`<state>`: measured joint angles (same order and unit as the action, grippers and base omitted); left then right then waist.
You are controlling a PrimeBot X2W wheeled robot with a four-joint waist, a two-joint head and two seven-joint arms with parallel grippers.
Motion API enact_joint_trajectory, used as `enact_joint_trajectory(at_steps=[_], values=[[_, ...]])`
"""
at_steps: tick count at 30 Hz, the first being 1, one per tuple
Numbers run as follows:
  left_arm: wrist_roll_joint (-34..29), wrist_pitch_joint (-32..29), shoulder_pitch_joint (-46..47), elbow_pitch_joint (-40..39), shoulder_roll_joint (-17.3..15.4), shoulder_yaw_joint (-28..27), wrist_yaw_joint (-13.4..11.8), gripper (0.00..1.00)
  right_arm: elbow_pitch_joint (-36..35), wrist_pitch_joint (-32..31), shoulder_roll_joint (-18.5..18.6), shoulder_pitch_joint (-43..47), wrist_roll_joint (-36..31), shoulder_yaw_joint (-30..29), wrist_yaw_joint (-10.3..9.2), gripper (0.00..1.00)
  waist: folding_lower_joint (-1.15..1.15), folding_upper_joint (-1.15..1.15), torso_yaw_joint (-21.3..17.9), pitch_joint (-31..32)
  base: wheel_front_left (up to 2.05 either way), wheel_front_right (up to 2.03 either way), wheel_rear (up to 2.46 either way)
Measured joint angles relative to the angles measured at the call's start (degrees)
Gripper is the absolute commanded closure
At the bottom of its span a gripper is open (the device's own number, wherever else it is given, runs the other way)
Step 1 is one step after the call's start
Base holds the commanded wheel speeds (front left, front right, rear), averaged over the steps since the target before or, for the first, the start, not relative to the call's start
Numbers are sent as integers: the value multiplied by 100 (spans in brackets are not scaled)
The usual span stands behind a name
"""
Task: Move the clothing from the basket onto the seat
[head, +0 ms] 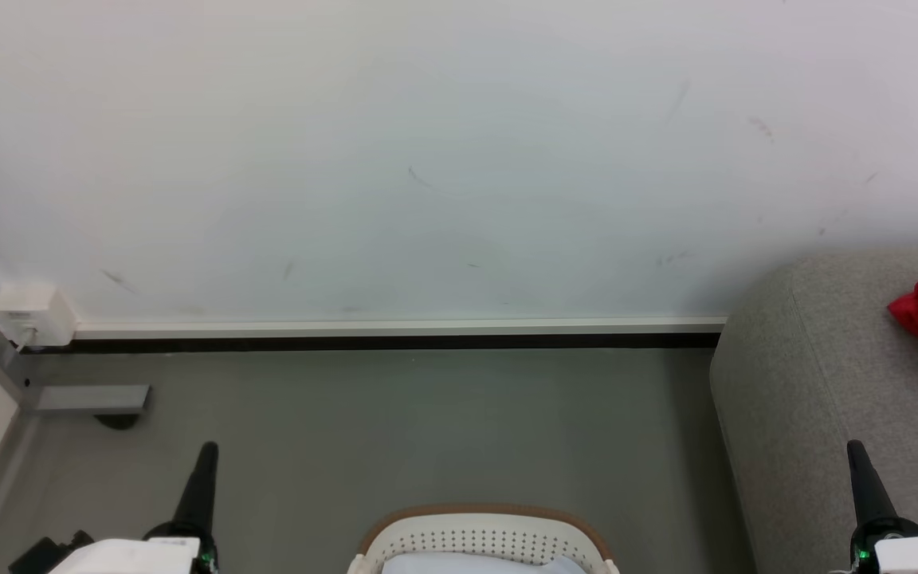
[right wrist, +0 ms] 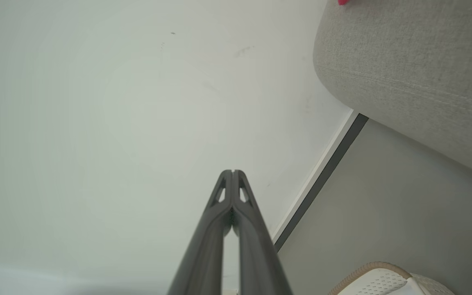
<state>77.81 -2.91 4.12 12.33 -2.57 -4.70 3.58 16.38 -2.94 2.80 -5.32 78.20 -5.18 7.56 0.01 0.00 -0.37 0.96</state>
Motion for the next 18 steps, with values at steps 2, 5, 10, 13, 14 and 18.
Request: enact_joint_trajectory(at_steps=[2, 5, 10, 13, 14, 18], values=[[126, -11, 13, -13, -1, -14, 1, 100, -7, -5, 1, -17, 96, -5, 0, 100, 0, 0, 2, -5, 0, 0, 0], [259, -55, 19, -22, -1, -31, 11, 100, -27, -51, 7, -39, 216, -16, 0, 100, 0, 0, 5, -12, 0, 0, 0], [491, -110, 53, -47, -2, -58, 19, 100, -52, -83, 11, -48, 461, -30, 0, 100, 0, 0, 10, -25, 0, 0, 0], [611, -151, 71, -64, -3, -77, 26, 100, -63, -125, 15, -59, 581, -37, 0, 100, -1, 0, 14, -33, 0, 0, 0], [643, -160, 74, -69, -3, -81, 27, 100, -66, -130, 15, -63, 631, -40, 0, 100, 0, 0, 15, -35, 0, 0, 0], [806, -207, 94, -86, -4, -101, 41, 100, -85, -175, 23, -91, 810, -49, 0, 100, 0, 0, 19, -45, 0, 0, 0]])
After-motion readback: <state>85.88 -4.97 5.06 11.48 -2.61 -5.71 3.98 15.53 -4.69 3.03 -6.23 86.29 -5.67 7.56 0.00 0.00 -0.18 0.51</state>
